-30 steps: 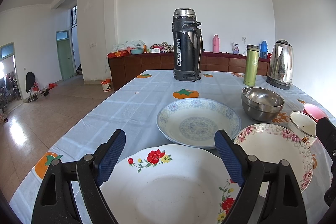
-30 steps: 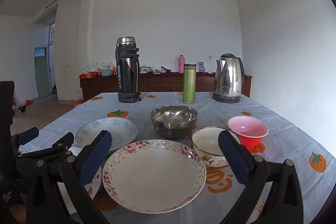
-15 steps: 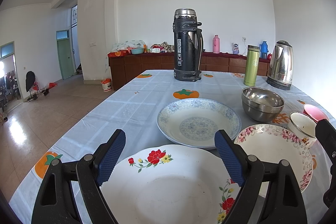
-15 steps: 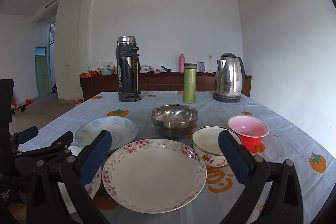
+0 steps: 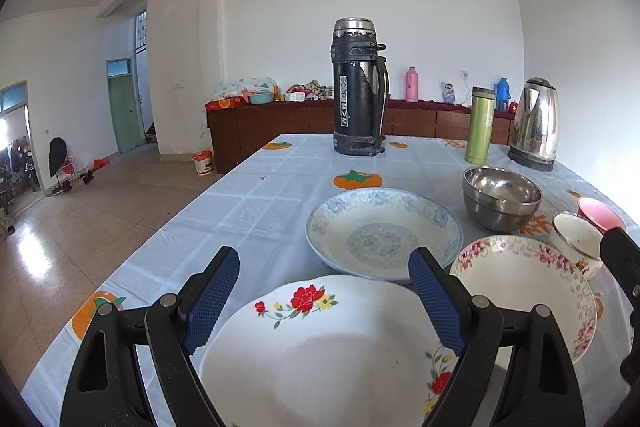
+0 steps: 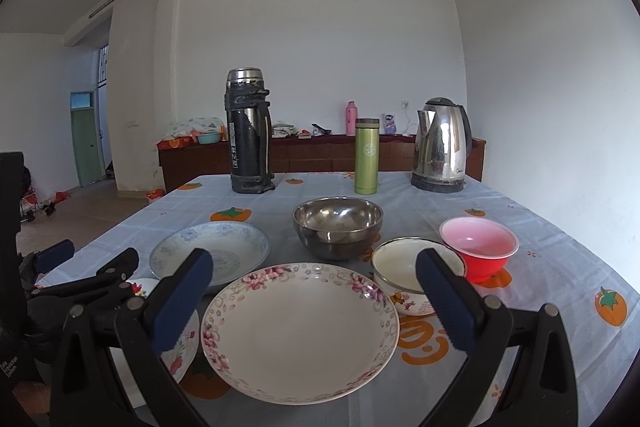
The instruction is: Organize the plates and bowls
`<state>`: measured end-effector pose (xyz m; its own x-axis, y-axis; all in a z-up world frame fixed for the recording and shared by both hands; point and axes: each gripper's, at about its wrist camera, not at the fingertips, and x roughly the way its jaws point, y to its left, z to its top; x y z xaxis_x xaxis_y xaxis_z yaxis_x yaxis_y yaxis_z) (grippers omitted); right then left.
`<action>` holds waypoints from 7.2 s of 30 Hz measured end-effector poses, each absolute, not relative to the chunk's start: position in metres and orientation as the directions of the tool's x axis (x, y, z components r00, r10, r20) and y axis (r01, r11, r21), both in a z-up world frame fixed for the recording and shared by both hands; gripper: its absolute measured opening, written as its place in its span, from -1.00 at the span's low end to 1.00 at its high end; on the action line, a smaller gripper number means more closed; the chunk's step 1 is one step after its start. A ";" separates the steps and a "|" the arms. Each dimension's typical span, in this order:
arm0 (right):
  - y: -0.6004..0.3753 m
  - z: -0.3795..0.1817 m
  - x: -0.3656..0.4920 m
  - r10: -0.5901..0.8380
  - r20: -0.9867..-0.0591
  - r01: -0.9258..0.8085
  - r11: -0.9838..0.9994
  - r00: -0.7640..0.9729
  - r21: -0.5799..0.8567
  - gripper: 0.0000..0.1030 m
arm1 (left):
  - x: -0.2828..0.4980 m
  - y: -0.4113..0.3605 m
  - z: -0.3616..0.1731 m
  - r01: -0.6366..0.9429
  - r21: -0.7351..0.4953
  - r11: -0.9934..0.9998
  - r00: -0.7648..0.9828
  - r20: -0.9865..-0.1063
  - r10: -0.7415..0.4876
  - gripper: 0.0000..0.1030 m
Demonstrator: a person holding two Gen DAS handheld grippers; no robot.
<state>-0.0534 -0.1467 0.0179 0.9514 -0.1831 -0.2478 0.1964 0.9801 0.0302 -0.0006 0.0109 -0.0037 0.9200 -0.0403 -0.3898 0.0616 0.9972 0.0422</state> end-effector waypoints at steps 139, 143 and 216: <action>-0.120 -0.018 0.123 0.145 -0.690 -0.009 0.980 0.709 0.197 -0.19 | 0.161 -0.002 -0.032 0.191 0.043 0.981 0.747 -0.654 -0.117 0.04; -0.121 -0.018 0.123 0.137 -0.696 -0.001 0.981 0.705 0.192 -0.13 | 0.161 -0.001 -0.032 0.195 0.040 0.980 0.748 -0.652 -0.122 0.04; -0.186 0.006 0.003 -0.056 -0.383 0.157 0.959 0.922 0.236 0.78 | 0.056 -0.011 -0.013 0.079 0.069 0.994 0.883 -0.467 -0.037 0.51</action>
